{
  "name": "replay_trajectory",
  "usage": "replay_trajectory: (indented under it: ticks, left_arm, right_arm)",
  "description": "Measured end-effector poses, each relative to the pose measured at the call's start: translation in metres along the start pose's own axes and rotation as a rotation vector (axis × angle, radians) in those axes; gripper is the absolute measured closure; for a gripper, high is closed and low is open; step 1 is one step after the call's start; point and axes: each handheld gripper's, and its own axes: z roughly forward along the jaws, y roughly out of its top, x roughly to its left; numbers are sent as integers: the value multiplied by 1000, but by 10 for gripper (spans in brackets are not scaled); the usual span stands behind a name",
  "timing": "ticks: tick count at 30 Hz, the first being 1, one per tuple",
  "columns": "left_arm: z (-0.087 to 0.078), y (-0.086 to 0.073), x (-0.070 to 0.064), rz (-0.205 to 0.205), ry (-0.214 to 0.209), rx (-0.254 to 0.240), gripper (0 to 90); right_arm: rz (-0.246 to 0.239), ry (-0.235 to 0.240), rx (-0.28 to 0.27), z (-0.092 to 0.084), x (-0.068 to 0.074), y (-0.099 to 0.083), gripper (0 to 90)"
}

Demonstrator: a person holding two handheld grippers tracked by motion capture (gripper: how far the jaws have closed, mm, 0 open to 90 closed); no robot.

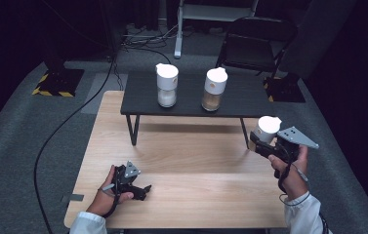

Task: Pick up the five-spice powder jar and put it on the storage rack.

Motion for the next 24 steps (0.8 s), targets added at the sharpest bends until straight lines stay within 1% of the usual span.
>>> replay_trajectory:
  ticks: [11,14,24]
  left_arm:
    - [0,0,0,0,-1,-1,0]
    - [0,0,0,0,0,0,0]
    - [0,0,0,0,0,0,0]
  right_arm:
    - [-10,-11,-10,1,1,18,298]
    - [-14,-18,-11,2,3,26,298]
    - [-16,-22,-36,2,3,42,299]
